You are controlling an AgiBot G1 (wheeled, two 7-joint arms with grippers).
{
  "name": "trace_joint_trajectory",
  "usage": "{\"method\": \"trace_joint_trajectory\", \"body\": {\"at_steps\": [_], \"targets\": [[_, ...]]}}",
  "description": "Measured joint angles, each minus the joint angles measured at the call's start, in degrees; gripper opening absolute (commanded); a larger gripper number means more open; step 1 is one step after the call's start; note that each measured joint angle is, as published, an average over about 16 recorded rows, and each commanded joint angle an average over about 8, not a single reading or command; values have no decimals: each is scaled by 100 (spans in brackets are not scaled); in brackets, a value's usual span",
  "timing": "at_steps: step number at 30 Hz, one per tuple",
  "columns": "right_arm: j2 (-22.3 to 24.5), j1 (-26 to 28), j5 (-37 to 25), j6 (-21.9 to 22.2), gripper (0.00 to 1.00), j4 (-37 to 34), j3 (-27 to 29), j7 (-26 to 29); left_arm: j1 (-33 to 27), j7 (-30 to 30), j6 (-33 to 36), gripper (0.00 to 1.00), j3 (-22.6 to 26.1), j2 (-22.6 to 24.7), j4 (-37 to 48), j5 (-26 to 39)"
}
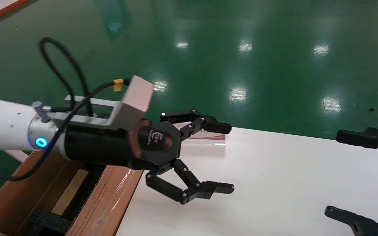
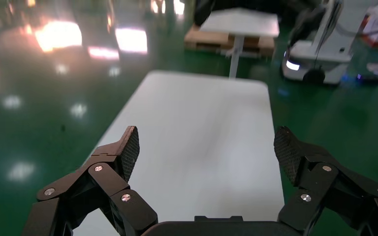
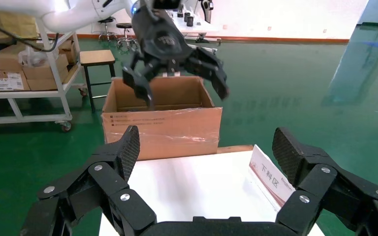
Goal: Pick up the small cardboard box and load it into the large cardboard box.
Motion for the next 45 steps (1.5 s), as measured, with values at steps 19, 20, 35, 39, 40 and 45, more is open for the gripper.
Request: {"method": "trace_joint_trajectory", "body": {"at_steps": [19, 20, 35, 39, 40, 45], "targets": [[-10, -7, -19, -11, 100, 9, 26, 16, 975, 524, 378, 100, -1357, 152, 19, -386], [-11, -7, -20, -11, 100, 9, 26, 16, 985, 525, 380, 100, -1373, 153, 19, -388], [-11, -4, -19, -13, 100, 6, 23, 15, 932, 518, 367, 100, -1286, 148, 18, -374], [-10, -4, -18, -12, 100, 6, 21, 14, 918, 517, 363, 100, -1263, 147, 17, -370], [-10, -3, -18, -12, 100, 6, 21, 13, 914, 516, 362, 100, -1257, 146, 17, -369], [-9, -3, -16, -11, 100, 6, 19, 12, 897, 514, 358, 100, -1228, 145, 17, -364]]}}
